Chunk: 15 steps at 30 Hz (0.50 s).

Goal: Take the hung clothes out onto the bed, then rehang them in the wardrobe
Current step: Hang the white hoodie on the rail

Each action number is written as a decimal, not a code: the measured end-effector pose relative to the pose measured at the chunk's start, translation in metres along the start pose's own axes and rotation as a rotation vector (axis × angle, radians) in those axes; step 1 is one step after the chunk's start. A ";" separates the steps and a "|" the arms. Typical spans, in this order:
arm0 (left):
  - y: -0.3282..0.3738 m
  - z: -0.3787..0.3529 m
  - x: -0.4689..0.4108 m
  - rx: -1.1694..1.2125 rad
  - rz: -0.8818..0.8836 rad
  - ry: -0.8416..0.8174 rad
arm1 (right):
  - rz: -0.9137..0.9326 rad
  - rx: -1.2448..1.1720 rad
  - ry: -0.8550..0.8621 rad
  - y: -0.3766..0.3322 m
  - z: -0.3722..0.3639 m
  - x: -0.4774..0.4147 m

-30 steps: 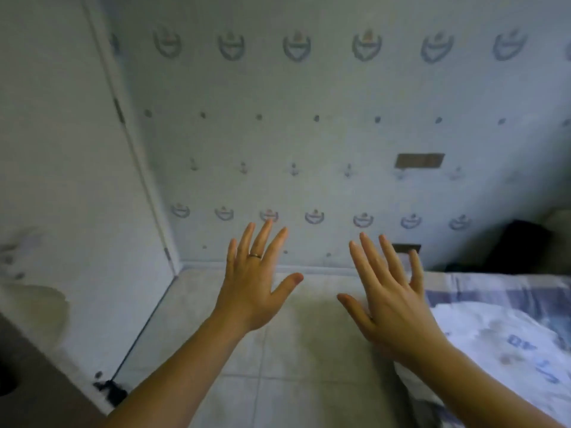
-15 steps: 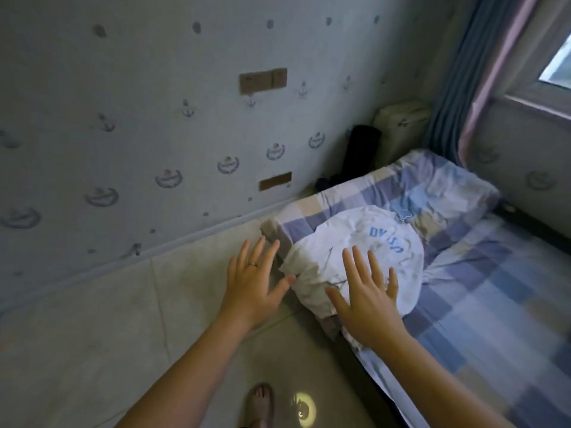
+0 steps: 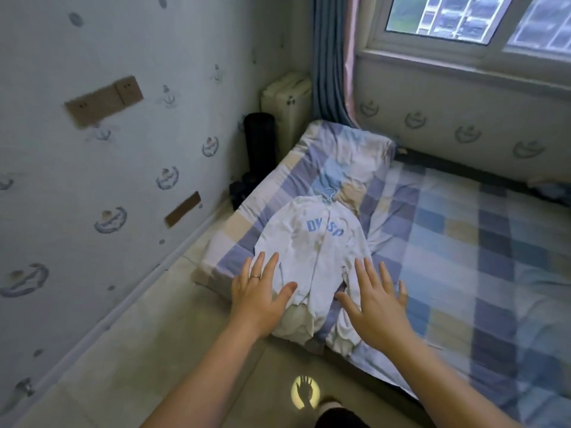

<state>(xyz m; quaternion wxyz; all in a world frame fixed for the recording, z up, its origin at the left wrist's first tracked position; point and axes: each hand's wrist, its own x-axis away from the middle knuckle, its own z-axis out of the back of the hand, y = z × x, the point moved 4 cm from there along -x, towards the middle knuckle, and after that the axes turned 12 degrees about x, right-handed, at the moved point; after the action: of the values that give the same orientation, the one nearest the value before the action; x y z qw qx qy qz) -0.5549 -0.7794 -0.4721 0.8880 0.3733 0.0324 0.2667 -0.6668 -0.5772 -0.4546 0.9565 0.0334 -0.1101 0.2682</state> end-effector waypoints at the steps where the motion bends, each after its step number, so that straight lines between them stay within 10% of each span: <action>1: 0.002 -0.002 -0.016 -0.017 -0.011 -0.018 | -0.022 -0.010 0.000 0.003 0.000 -0.010; 15: 0.031 -0.026 -0.260 -0.030 -0.019 -0.156 | -0.133 -0.093 -0.022 0.047 0.030 -0.215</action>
<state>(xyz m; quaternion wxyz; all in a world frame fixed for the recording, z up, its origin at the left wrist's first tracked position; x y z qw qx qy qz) -0.7979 -0.8743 -0.5062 0.8958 0.3794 -0.0374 0.2285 -0.8756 -0.6492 -0.4739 0.9715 -0.0008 -0.1303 0.1982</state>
